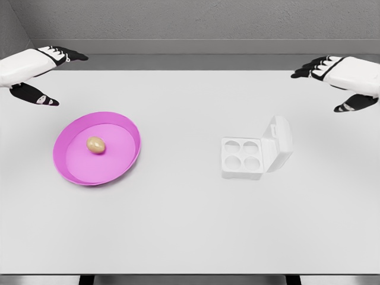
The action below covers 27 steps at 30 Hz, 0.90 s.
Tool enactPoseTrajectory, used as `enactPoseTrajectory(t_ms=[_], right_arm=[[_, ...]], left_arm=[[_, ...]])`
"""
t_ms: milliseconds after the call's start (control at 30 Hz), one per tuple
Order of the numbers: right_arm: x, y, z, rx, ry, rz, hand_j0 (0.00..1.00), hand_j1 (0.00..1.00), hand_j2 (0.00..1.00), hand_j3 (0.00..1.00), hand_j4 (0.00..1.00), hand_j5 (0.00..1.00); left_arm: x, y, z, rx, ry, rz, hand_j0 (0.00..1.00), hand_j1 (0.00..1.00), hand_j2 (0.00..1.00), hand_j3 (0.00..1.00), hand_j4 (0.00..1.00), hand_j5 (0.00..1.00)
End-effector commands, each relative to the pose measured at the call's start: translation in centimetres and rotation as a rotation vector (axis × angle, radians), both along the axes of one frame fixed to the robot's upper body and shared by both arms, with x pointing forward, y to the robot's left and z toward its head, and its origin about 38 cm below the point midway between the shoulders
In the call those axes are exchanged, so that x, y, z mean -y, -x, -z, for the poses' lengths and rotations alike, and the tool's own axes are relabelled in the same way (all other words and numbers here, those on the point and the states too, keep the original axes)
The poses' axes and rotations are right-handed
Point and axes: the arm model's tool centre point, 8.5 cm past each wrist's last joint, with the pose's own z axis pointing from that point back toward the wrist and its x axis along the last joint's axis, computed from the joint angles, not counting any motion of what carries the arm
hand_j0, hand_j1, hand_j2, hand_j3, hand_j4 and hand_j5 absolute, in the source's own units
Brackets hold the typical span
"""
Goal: Pack egg into the box and close the box lid
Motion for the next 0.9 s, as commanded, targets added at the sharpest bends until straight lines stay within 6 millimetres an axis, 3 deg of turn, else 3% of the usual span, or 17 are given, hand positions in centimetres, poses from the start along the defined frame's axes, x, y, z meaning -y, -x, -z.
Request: enactPoseTrajectory(t_ms=[0, 200, 267, 333, 567, 667, 867], right_arm=[[-0.6, 0.2, -0.2, 0.006, 0.003, -0.016, 1.0, 1.0, 1.0, 1.0, 1.0, 1.0], [-0.1, 0.4, -0.7, 0.016, 0.008, -0.008, 1.0, 1.0, 1.0, 1.0, 1.0, 1.0], [2.5, 0.3, -3.1, 0.079, -0.041, 0.066, 1.0, 1.0, 1.0, 1.0, 1.0, 1.0], [4.1, 0.1, -2.2, 0.052, -0.051, 0.112, 1.0, 1.0, 1.0, 1.0, 1.0, 1.0], [4.6, 2.9, 1.2, -0.045, 0.055, 0.095, 1.0, 1.0, 1.0, 1.0, 1.0, 1.0], [4.2, 3.6, 2.1, -0.07, 0.07, 0.078, 1.0, 1.0, 1.0, 1.0, 1.0, 1.0], [4.1, 4.6, 5.1, -0.145, 0.079, 0.07, 1.0, 1.0, 1.0, 1.0, 1.0, 1.0]], left_arm=[[0.0, 0.0, -0.1, 0.0, 0.006, -0.002, 1.0, 1.0, 1.0, 1.0, 1.0, 1.0], [0.3, 0.2, 0.4, -0.018, -0.013, 0.011, 1.0, 1.0, 1.0, 1.0, 1.0, 1.0], [1.8, 0.8, 4.5, -0.214, -0.183, 0.096, 1.0, 1.0, 1.0, 1.0, 1.0, 1.0], [1.0, 1.3, 8.0, -0.341, -0.292, 0.097, 1.0, 1.0, 1.0, 1.0, 1.0, 1.0], [1.5, 1.2, 8.1, -0.342, -0.311, 0.111, 1.0, 1.0, 1.0, 1.0, 1.0, 1.0], [2.9, 0.9, 8.5, -0.34, -0.292, 0.136, 1.0, 1.0, 1.0, 1.0, 1.0, 1.0], [3.4, 0.8, 8.6, -0.337, -0.283, 0.145, 1.0, 1.0, 1.0, 1.0, 1.0, 1.0]])
